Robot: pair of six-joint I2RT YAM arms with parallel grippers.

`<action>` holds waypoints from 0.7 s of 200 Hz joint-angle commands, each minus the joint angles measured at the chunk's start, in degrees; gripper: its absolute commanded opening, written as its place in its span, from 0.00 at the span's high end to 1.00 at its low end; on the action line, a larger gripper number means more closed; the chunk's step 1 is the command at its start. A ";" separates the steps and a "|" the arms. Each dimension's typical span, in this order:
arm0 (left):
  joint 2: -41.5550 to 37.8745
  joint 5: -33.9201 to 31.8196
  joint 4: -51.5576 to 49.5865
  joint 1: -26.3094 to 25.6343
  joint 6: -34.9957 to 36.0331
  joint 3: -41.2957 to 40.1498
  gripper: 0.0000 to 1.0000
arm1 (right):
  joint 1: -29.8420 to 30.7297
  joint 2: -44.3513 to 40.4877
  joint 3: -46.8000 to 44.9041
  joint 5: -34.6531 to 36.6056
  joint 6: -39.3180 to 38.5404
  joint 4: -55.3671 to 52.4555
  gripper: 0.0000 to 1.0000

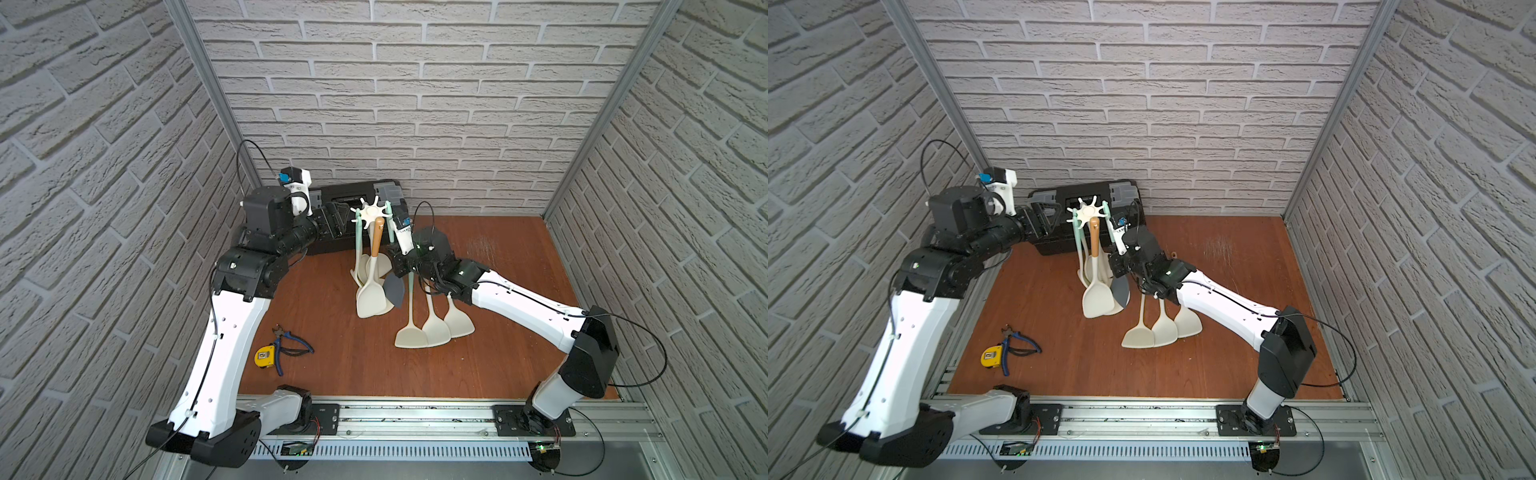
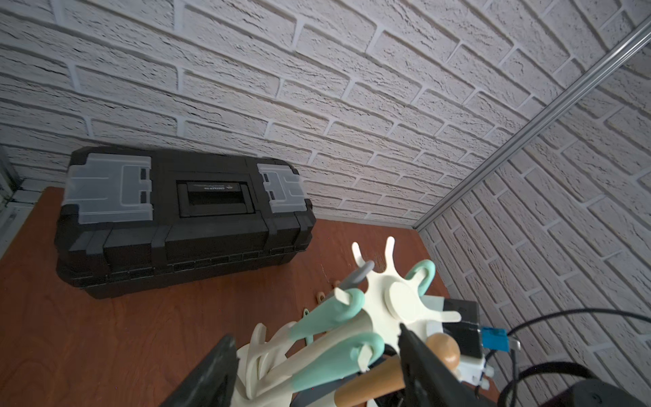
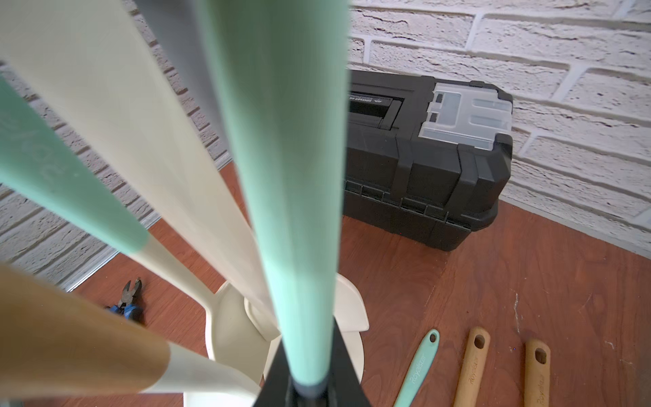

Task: Take the spatula off the kitchen utensil rack
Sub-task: Take off the spatula from the rack.

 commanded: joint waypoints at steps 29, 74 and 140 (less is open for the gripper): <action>3.33 5.48 -0.05 0.33 -0.59 1.12 0.28 | -0.15 -2.19 0.05 2.01 0.73 2.86 0.97; 4.89 4.44 -2.84 0.33 0.71 0.50 0.30 | -0.08 -3.08 0.56 2.92 0.82 2.78 0.97; 3.68 1.63 -4.69 0.84 2.27 -0.50 0.30 | -0.40 -3.62 0.59 7.58 0.13 1.90 0.97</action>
